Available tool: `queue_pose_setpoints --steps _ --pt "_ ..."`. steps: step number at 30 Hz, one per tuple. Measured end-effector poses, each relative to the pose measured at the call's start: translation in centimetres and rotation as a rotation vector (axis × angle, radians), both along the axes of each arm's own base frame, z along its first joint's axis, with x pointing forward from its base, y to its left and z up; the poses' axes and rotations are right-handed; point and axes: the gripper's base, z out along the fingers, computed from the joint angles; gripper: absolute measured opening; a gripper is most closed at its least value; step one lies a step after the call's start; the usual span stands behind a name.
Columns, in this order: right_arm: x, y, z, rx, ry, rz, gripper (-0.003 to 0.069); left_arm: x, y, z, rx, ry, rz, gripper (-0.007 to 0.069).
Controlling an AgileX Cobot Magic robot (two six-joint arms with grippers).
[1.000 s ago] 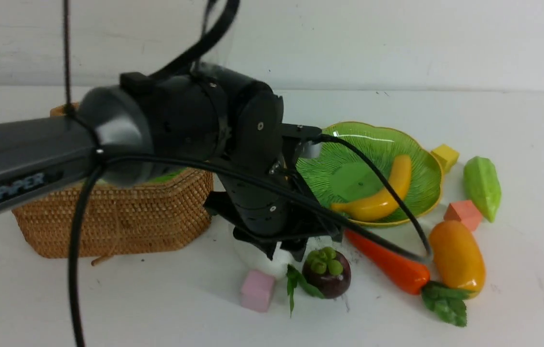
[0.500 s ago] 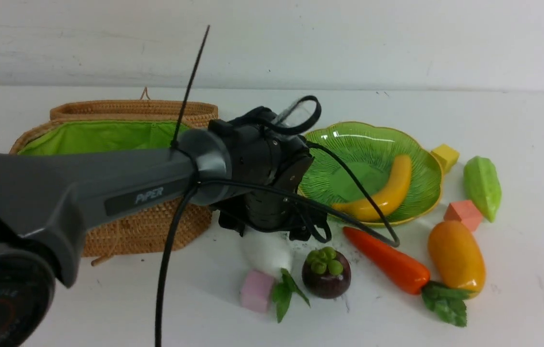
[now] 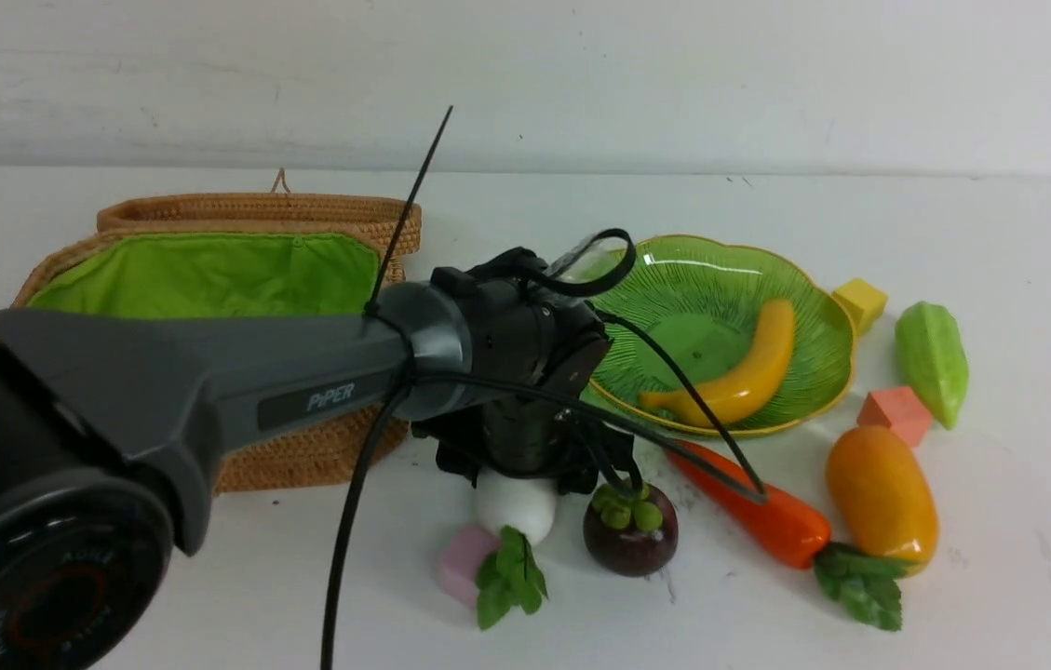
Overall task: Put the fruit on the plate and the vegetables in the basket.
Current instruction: Take a daikon with your left arm and place it on the basket on the left.
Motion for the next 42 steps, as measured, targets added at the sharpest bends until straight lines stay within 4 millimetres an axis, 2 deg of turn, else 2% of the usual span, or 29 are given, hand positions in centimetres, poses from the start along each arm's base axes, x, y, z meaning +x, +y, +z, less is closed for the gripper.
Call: queue_pose_setpoints --steps 5,9,15,17,20,23,24,25,27,30,31,32,36,39,42 --pt "0.0 0.0 0.0 -0.002 0.004 0.000 0.0215 -0.2 0.1 0.3 0.004 0.015 0.010 0.0537" --pt "0.0 0.0 0.0 -0.002 0.004 0.000 0.0216 -0.4 0.4 2.3 0.001 -0.003 0.005 0.0537" --pt "0.0 0.0 0.0 0.000 -0.001 0.000 0.0216 -1.5 0.6 8.3 -0.065 -0.077 -0.030 0.0537" --pt "0.1 0.0 0.1 0.006 -0.014 0.001 0.0216 -3.1 0.8 11.6 -0.064 -0.104 -0.090 0.0537" --pt "0.1 0.1 0.3 0.017 -0.033 0.002 0.0216 -4.9 1.4 14.4 -0.013 -0.132 -0.217 0.0537" --pt "0.3 0.2 0.6 0.035 -0.065 0.006 0.0216 -6.5 3.6 17.9 0.120 -0.178 -0.442 0.0537" --pt "0.3 0.2 0.6 0.037 -0.067 0.007 0.0216 -6.5 3.6 17.9 0.120 -0.178 -0.442 0.0537" --pt "0.3 0.3 0.8 0.049 -0.087 0.010 0.0216 -6.8 5.5 19.3 0.217 -0.191 -0.564 0.0537" --pt "0.5 0.4 1.2 0.060 -0.132 0.025 0.0217 -6.6 7.6 20.2 0.309 -0.182 -0.662 0.0537" --pt "0.5 0.9 1.9 0.087 -0.220 0.084 0.0220 -5.1 11.9 20.9 0.418 -0.172 -0.727 0.0537" --pt "0.5 1.0 2.0 0.092 -0.230 0.094 0.0220 -4.9 12.2 20.9 0.423 -0.172 -0.729 0.0537" --pt "0.4 1.4 2.3 0.104 -0.262 0.133 0.0220 -3.9 14.2 21.0 0.462 -0.174 -0.734 0.0537" --pt "-0.1 2.3 2.8 0.126 -0.316 0.260 0.0223 -1.1 17.9 20.0 0.540 -0.179 -0.744 0.0537" --pt "-0.4 2.7 3.0 0.132 -0.333 0.328 0.0223 0.9 19.5 18.4 0.568 -0.167 -0.744 0.0537" --pt "-0.7 3.0 3.1 0.156 -0.337 0.364 0.0223 2.5 20.0 16.7 0.576 -0.162 -0.745 0.0537"
